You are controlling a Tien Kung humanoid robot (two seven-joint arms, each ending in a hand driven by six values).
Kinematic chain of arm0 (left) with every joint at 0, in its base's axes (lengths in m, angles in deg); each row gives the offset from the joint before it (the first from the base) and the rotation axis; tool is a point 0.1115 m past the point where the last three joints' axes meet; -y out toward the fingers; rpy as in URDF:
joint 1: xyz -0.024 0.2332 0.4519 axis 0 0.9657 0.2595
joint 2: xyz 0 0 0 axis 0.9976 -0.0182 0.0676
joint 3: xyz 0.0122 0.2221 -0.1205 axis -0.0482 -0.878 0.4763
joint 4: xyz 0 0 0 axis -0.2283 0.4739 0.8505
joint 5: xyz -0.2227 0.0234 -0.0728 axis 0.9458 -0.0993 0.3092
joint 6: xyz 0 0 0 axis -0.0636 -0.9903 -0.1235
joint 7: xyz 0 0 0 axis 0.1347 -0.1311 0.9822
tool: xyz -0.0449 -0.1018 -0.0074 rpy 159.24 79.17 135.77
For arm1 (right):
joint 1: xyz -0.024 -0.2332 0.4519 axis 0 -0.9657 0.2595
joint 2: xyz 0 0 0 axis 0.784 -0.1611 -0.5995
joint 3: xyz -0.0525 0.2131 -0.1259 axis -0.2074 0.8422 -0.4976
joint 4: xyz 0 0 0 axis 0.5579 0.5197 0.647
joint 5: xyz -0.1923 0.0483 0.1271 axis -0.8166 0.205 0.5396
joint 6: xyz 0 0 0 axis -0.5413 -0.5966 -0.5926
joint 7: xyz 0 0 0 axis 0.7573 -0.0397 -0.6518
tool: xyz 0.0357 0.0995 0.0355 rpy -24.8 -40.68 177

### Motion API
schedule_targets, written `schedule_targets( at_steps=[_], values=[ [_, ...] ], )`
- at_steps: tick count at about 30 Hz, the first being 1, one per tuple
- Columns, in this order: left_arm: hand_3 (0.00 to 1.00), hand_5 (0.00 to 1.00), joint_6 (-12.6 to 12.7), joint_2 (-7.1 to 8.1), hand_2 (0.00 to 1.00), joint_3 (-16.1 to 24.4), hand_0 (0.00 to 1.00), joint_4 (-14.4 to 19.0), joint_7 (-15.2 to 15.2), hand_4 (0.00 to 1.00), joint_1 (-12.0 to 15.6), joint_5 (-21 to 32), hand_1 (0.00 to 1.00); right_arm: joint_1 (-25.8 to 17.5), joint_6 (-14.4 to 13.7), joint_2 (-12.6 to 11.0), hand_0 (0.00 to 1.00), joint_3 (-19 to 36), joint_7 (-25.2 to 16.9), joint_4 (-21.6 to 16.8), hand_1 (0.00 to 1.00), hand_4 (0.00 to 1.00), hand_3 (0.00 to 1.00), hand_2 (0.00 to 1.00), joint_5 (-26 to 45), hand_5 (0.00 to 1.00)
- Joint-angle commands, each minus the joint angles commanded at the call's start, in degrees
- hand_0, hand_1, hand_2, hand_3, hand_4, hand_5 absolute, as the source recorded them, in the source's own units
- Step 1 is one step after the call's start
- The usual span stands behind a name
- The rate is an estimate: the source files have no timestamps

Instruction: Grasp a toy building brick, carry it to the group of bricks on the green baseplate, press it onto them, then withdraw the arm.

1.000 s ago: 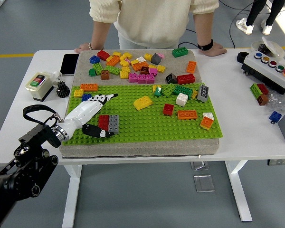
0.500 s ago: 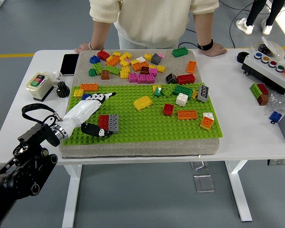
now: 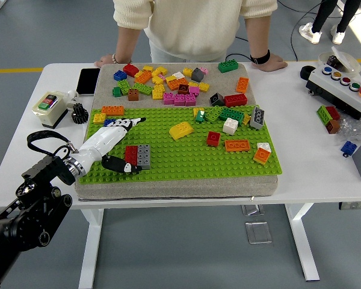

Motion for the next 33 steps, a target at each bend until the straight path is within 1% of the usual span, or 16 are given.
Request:
schedule_targets(
  at_steps=[15,18,22,25,26,28,30,31,32,33],
  values=[
    [0.992,0.155,-0.27,0.06,0.998,0.00,0.998,-0.36,-0.04,0.998,-0.08,0.00,0.998,-0.05,0.00,0.01,0.733,0.14,0.06,0.00,0.632,0.944,0.616,0.681,0.06,0.490],
    [0.992,0.155,-0.77,0.20,0.998,0.07,0.998,0.02,0.15,0.998,0.13,0.00,0.998,-0.05,-0.02,0.00,0.733,0.17,0.05,0.00,0.632,0.944,0.616,0.681,0.02,0.490],
    [0.992,0.161,-1.52,0.47,0.998,-0.04,0.998,1.57,0.23,0.998,0.67,0.00,0.998,-0.07,0.02,-0.04,0.733,0.16,0.01,0.00,0.632,0.944,0.616,0.681,0.04,0.490],
    [0.983,0.164,-2.50,0.84,0.998,-0.08,0.998,3.59,0.21,0.998,1.14,0.11,0.998,-0.11,0.07,-0.09,0.733,0.24,0.01,0.00,0.633,0.943,0.615,0.681,-0.01,0.489],
    [0.983,0.164,-2.56,0.86,0.998,-0.08,0.998,3.71,0.21,0.998,1.16,0.12,0.998,-0.11,0.07,-0.09,0.733,0.24,0.01,0.00,0.633,0.943,0.615,0.681,-0.01,0.489],
    [0.983,0.164,-3.40,1.38,0.998,-0.18,0.998,5.66,0.11,0.998,1.77,1.08,0.998,-0.12,0.02,-0.10,0.733,0.30,-0.03,0.00,0.633,0.943,0.615,0.681,-0.04,0.489],
    [0.983,0.164,-3.84,1.64,0.998,-0.23,0.998,6.63,0.06,0.998,2.10,1.66,0.998,-0.14,0.00,-0.11,0.733,0.33,-0.04,0.00,0.633,0.943,0.615,0.681,-0.07,0.489],
    [0.955,0.168,-4.17,1.81,0.998,-0.24,0.998,7.36,0.04,0.998,2.33,2.13,0.998,-0.15,0.00,-0.10,0.733,0.35,-0.04,0.00,0.632,0.943,0.615,0.681,-0.10,0.488],
    [0.955,0.168,-4.72,2.16,0.998,-0.25,0.998,8.62,-0.03,0.998,2.82,2.91,0.998,-0.17,-0.01,-0.08,0.733,0.35,-0.09,0.00,0.632,0.943,0.615,0.681,-0.09,0.488],
    [0.955,0.168,-4.88,2.26,0.998,-0.25,0.998,9.08,-0.05,0.998,2.97,3.15,0.998,-0.18,-0.01,-0.07,0.733,0.35,-0.11,0.00,0.632,0.943,0.615,0.681,-0.08,0.488]
  ],
)
